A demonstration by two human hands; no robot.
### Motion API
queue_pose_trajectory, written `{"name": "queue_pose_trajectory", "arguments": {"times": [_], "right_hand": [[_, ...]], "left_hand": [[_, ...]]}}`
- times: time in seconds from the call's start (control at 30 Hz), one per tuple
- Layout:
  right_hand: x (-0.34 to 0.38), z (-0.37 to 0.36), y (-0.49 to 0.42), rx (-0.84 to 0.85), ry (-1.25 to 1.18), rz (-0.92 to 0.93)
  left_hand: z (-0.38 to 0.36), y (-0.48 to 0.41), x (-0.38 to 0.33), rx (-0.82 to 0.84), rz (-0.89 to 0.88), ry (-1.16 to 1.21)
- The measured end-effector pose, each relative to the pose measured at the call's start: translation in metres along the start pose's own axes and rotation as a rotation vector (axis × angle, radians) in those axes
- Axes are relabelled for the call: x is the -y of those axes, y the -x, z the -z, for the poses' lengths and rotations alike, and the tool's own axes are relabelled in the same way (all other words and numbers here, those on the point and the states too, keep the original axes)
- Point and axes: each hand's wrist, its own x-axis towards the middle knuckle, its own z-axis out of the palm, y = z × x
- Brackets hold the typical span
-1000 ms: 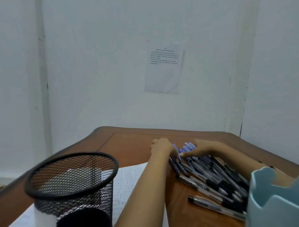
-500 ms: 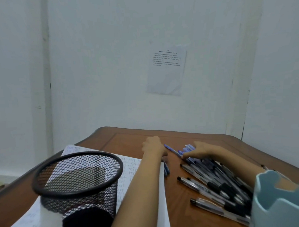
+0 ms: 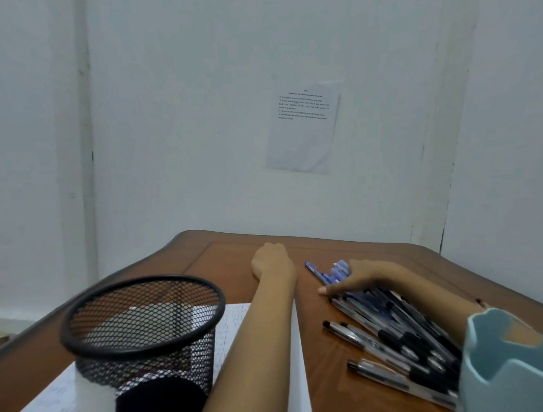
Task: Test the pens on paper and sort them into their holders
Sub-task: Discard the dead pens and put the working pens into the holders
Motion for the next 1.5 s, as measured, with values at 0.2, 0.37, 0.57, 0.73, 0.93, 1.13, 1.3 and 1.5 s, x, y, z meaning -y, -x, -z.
{"name": "queue_pose_trajectory", "arguments": {"times": [0.2,0.37,0.57,0.73,0.93,1.13,1.3,1.5], "right_hand": [[-0.007,0.002,0.001,-0.177,-0.138,-0.027],[-0.016,0.022,0.001,-0.152,-0.367,-0.123],[-0.024,0.027,-0.001,-0.161,-0.127,-0.162],[-0.023,0.027,-0.006,-0.216,-0.042,-0.160],[-0.038,0.032,0.004,-0.163,-0.018,-0.268],[-0.016,0.024,0.002,-0.049,-0.116,-0.213],[-0.004,0.017,0.000,0.041,-0.127,-0.163],[0.006,0.006,-0.007,0.020,-0.152,-0.078]], "left_hand": [[-0.002,-0.001,-0.004,0.059,0.028,0.139],[-0.003,-0.004,-0.016,0.130,0.015,0.292],[-0.006,-0.005,-0.021,0.216,0.017,0.283],[-0.004,-0.002,-0.027,0.369,0.078,0.415],[-0.001,-0.002,-0.029,0.481,0.102,0.446],[0.008,0.001,-0.032,0.520,0.063,0.504],[0.013,0.002,-0.028,0.553,0.116,0.624],[0.016,0.001,-0.018,0.473,0.119,0.746]]}}
